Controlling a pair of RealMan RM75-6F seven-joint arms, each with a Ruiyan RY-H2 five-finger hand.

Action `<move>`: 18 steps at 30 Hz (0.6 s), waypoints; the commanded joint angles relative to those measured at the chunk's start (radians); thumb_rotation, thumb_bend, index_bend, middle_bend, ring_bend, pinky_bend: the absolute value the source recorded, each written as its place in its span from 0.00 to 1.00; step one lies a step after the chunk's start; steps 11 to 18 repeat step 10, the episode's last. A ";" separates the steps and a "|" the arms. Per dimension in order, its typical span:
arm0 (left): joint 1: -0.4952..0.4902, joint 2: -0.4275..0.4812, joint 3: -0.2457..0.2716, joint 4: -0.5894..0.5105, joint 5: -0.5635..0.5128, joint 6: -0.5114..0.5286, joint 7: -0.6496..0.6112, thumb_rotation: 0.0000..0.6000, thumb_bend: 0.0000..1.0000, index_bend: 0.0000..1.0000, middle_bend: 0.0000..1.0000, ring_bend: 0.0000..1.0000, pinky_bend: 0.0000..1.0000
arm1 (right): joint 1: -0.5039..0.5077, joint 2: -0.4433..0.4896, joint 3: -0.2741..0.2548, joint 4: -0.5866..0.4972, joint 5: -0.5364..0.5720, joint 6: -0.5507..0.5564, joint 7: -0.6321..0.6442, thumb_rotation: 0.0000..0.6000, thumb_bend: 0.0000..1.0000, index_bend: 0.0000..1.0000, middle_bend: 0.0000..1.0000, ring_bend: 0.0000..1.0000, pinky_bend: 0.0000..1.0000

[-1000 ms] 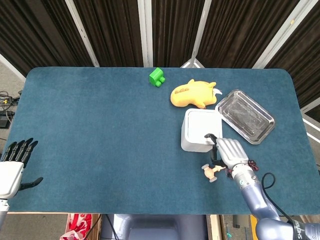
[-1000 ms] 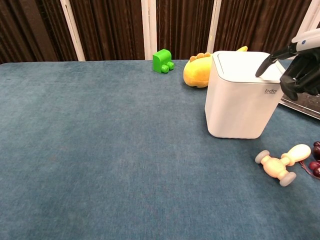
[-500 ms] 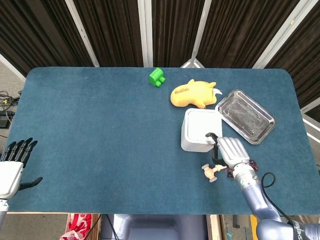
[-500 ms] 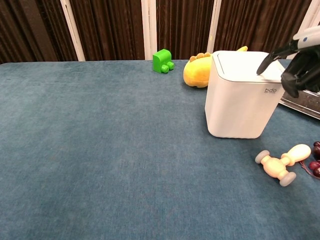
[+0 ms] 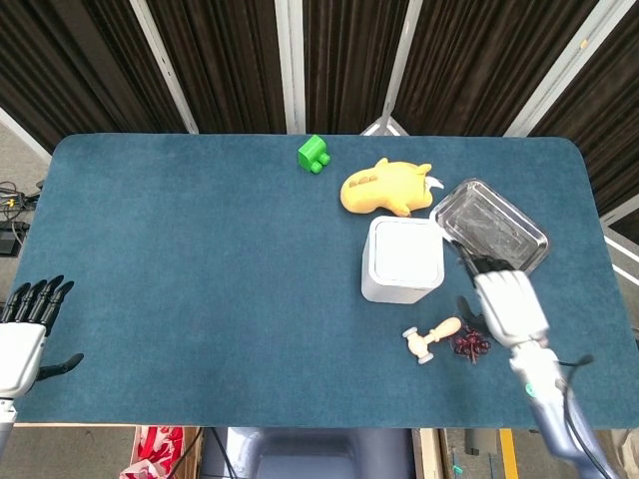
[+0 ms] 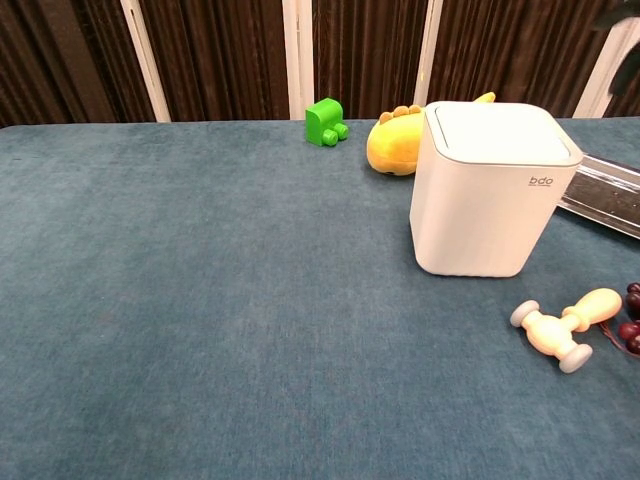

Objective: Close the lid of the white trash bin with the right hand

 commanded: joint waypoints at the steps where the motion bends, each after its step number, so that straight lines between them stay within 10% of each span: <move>1: 0.001 -0.008 -0.004 0.010 -0.004 0.005 0.021 1.00 0.00 0.00 0.00 0.00 0.00 | -0.212 -0.056 -0.167 0.236 -0.243 0.144 0.109 1.00 0.29 0.00 0.00 0.00 0.00; 18: 0.006 -0.022 -0.009 0.014 -0.001 0.022 0.048 1.00 0.00 0.00 0.00 0.00 0.00 | -0.340 -0.115 -0.168 0.440 -0.346 0.255 0.204 1.00 0.28 0.00 0.00 0.00 0.00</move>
